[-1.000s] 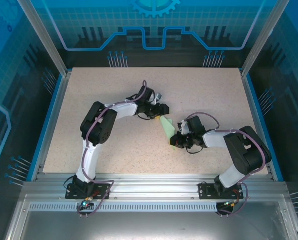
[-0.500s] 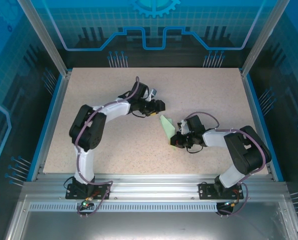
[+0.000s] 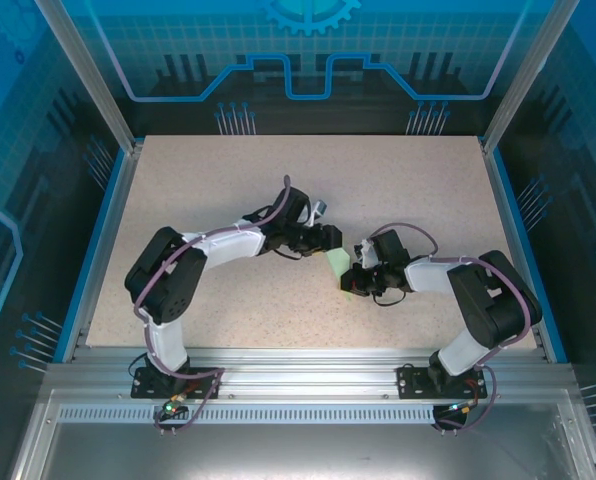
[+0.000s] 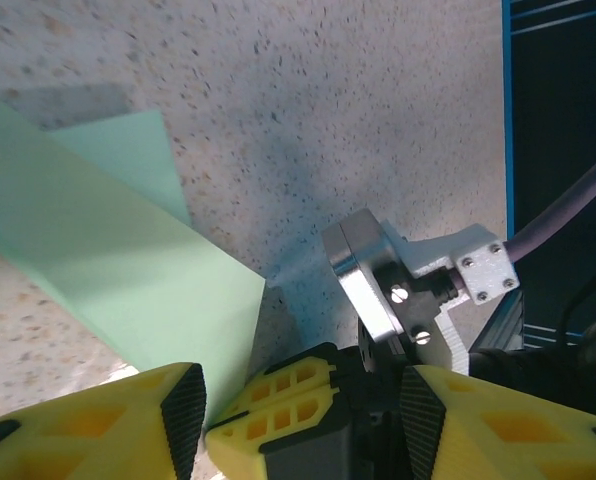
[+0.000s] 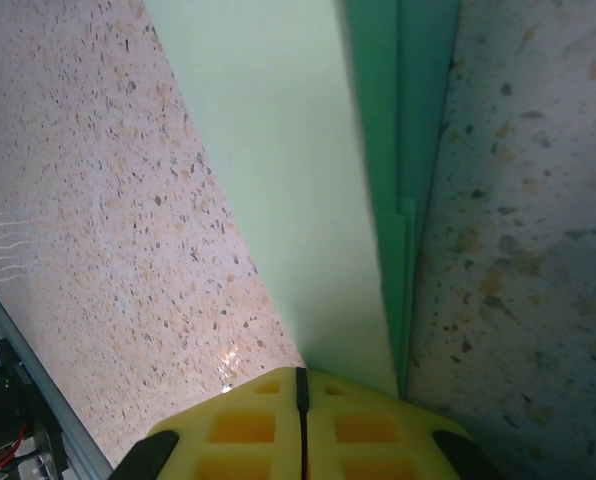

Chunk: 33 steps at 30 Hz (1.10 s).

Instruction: Fold a paper plane with a square sheet of paper (pick it up from the middle)

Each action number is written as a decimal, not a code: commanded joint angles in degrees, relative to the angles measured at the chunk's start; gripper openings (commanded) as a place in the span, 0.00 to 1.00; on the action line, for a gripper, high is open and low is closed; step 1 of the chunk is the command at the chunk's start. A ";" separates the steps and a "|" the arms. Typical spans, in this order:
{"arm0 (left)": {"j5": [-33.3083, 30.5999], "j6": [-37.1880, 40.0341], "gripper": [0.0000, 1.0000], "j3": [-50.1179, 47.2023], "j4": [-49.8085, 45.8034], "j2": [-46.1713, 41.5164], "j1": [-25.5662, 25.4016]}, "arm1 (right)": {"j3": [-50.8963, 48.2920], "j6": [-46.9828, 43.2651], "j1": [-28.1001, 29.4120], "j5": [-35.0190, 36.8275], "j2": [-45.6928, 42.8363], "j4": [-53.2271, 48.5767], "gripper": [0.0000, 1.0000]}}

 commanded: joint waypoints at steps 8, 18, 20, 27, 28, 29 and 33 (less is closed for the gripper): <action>-0.52 -0.87 0.58 5.26 0.87 8.19 -1.69 | -2.17 -1.93 -0.83 5.68 3.64 -7.59 0.07; -2.60 0.37 0.58 9.22 -1.37 13.56 1.37 | -2.80 -2.28 -0.83 5.71 2.05 -8.56 0.06; -2.68 0.84 0.58 9.63 -1.50 13.90 2.04 | -2.98 -2.29 -0.82 5.78 1.60 -8.75 0.06; -2.60 3.71 0.57 10.37 -2.38 14.69 3.42 | -3.01 -2.21 -0.79 5.67 1.21 -9.00 0.06; -2.21 4.09 0.58 10.48 -2.27 14.97 3.67 | -2.95 -2.29 -0.83 5.67 1.25 -9.01 0.06; -1.80 4.36 0.58 10.78 -2.26 15.29 3.81 | -2.98 -2.29 -0.83 5.67 1.25 -8.99 0.06; -0.71 5.85 0.58 12.18 -2.62 16.00 4.46 | -2.98 -2.29 -0.83 5.59 1.33 -8.93 0.07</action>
